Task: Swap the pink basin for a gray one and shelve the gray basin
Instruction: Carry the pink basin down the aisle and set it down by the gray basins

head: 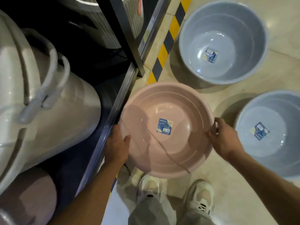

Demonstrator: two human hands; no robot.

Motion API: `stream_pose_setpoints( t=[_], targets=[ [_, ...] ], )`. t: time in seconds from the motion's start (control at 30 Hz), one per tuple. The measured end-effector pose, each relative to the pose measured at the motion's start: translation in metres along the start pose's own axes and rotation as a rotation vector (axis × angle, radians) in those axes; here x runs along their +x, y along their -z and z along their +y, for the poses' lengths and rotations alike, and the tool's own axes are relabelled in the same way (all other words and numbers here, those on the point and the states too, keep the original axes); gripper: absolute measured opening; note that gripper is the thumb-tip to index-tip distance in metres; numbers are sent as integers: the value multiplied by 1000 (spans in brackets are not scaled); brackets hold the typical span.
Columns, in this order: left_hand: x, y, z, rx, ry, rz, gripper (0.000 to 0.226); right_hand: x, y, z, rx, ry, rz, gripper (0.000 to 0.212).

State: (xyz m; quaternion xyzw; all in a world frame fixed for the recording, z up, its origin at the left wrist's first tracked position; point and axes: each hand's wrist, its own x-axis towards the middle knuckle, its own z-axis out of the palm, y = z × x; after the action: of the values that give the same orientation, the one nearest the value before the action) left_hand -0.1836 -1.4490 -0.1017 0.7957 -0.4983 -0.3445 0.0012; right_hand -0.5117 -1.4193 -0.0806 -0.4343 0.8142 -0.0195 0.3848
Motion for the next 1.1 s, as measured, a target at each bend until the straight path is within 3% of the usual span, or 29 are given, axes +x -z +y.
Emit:
stream_pose_setpoints(
  t=[0.33,0.53,0.67,0.9,1.0,1.1],
  targets=[
    [10,-14,-3,79,26,-60,42,10,-20,1,-21,-88,-21,43],
    [-1,9,18,24,-11,-21,50,-11,17,8,-19,-111,-38,60],
    [-32,26,71,48,-195,-45,55,-31,75,30,54,-214,18,55],
    [-108,4,216,127,-413,-418,37,-75,187,114,153,-348,128,56],
    [-138,-33,270,80,-416,-505,40,-84,224,165,152,-421,136,58],
    [-155,-82,313,122,-395,-491,54,-80,248,218,139,-457,122,63]
  ],
)
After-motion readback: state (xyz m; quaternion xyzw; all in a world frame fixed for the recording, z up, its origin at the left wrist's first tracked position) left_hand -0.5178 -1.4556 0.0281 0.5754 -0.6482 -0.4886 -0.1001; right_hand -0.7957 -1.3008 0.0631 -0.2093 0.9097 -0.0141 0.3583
